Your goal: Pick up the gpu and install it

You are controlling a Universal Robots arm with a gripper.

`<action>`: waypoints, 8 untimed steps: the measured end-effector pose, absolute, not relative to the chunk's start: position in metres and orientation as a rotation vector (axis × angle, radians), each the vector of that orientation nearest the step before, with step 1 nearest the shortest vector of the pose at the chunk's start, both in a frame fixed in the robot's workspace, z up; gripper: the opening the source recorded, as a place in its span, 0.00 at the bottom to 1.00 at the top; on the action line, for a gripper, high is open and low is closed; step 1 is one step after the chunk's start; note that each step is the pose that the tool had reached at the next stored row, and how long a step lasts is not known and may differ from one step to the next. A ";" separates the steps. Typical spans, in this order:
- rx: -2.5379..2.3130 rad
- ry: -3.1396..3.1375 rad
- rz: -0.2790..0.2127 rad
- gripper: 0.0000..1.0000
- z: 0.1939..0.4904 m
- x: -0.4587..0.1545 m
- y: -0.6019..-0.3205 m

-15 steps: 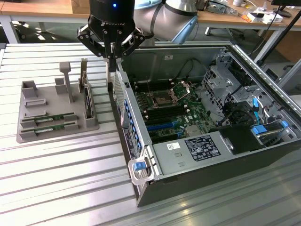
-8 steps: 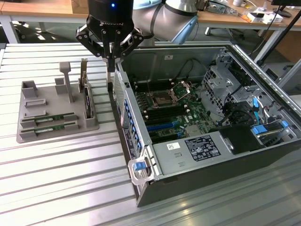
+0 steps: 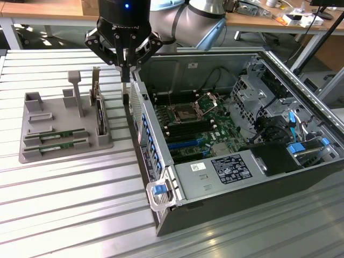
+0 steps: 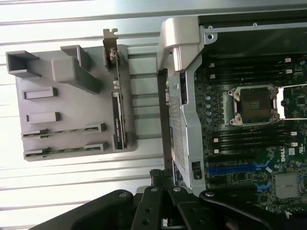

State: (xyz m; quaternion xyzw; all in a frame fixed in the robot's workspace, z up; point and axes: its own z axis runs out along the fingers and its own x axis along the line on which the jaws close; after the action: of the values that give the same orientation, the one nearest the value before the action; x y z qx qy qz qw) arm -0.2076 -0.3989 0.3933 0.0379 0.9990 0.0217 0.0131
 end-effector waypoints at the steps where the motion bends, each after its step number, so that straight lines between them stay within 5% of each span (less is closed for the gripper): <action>1: 0.118 3.113 0.068 0.11 0.393 -0.208 -0.399; 8: 0.118 3.113 0.068 0.11 0.393 -0.213 -0.399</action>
State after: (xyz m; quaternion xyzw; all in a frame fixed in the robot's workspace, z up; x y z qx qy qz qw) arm -0.2126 -0.3989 0.3933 0.0379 0.9990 0.0217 0.0131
